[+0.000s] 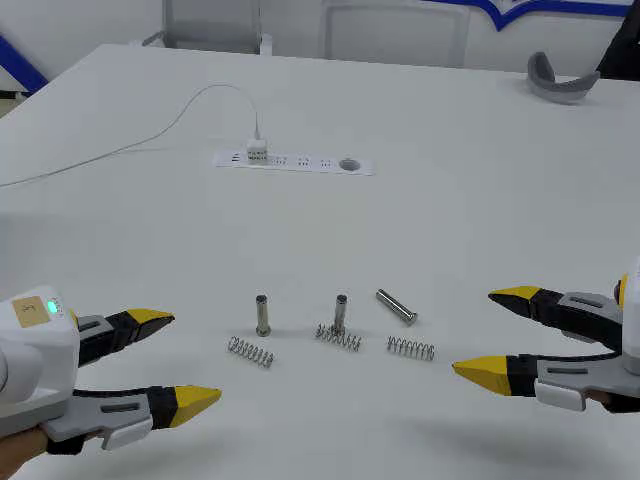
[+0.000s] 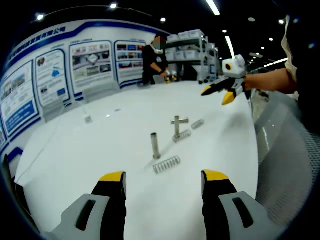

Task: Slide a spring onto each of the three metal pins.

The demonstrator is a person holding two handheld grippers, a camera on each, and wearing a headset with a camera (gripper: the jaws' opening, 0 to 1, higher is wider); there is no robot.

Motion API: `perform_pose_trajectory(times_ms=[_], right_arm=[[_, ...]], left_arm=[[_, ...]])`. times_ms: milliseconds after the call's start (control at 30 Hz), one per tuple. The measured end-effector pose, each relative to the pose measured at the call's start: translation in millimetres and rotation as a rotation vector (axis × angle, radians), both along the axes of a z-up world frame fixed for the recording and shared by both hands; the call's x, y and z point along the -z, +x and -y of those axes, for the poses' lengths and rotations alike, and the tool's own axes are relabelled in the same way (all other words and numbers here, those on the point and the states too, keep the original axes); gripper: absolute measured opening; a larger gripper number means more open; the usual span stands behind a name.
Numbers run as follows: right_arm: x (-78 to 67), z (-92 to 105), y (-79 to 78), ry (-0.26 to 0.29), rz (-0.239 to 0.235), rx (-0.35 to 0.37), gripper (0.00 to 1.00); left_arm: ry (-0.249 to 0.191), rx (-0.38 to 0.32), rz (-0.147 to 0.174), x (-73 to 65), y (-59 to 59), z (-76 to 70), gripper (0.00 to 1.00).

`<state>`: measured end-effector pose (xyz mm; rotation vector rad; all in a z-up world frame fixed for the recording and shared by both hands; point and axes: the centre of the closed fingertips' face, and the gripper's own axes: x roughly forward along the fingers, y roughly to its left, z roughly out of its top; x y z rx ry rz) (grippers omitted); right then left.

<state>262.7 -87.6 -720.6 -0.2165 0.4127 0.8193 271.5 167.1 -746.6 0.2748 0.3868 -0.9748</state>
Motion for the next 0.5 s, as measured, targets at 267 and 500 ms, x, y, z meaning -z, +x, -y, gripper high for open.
perform_pose_trajectory(times_ms=[267,500], right_arm=[[-0.6,1.4,1.7,0.007,-0.006,0.013,0.63],[-1.0,1.6,3.0,0.004,-0.009,0.018,0.63]], left_arm=[[-0.003,-0.001,-0.003,0.7,-0.5,0.6,0.61],[-0.003,0.000,-0.005,1.1,-1.3,1.0,0.61]])
